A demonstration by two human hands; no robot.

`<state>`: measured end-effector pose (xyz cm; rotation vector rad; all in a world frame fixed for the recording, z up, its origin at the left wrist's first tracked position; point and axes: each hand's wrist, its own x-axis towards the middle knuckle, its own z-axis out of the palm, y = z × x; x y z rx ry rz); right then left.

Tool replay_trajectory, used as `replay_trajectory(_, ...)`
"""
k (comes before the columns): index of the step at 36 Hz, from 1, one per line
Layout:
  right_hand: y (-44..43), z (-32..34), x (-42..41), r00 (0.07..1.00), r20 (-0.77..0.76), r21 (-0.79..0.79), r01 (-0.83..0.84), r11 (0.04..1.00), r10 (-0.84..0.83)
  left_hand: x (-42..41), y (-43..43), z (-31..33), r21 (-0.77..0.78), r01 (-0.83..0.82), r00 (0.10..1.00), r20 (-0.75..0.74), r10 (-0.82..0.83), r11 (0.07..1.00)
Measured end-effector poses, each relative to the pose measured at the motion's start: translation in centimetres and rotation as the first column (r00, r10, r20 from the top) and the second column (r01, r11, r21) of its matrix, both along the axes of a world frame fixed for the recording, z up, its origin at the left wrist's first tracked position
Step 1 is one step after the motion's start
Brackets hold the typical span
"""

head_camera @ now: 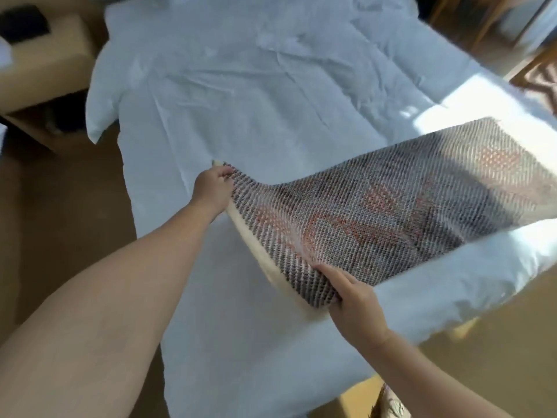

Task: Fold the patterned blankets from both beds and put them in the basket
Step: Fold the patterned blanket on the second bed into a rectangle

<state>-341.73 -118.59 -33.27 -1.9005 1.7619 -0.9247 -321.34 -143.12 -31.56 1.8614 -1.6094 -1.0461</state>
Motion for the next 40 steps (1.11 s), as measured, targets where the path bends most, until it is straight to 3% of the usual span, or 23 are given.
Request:
replay_trajectory(8, 2.2, 8.3, -4.6, 0.989, -0.115, -0.096, 0.082, 0.992, -0.093, -7.3, 0.4, 8.5, -0.123, 0.096, 0.995, 0.011, -0.095, 0.988)
replay_trajectory(14, 2.2, 11.5, -7.7, 0.996, 0.002, -0.155, 0.09, 0.984, -0.091, -12.4, 1.4, 11.7, -0.157, 0.174, 0.985, 0.051, -0.168, 0.972)
replay_trajectory(23, 3.1, 13.6, -13.3, 0.992, 0.083, 0.034, -0.1, 0.994, 0.097, -16.8, 2.4, 14.1, -0.157, 0.216, 0.972, 0.125, -0.197, 0.964)
replay_trajectory(30, 5.1, 15.4, -18.2, 0.987, 0.151, 0.138, 0.034, 0.99, -0.055, -20.1, 4.5, 16.6, -0.172, 0.201, 0.972, 0.161, -0.173, 0.965)
replay_trajectory(35, 5.3, 16.5, -22.6, 0.804, 0.502, 0.413, 0.1, 0.905, -0.318, -23.4, 4.8, 18.0, -0.205, 0.18, 0.971, 0.195, -0.14, 0.962)
replay_trajectory(38, 5.8, 17.0, -25.2, 0.771, 0.486, 0.416, 0.21, 0.885, -0.411, -25.9, 4.7, 18.8, -0.21, 0.155, 0.975, 0.189, -0.115, 0.965)
replay_trajectory(40, 5.6, 16.9, -27.0, 0.688, 0.542, 0.418, 0.277, 0.865, -0.482, -27.7, 4.4, 19.0, -0.215, 0.163, 0.975, 0.186, -0.124, 0.963)
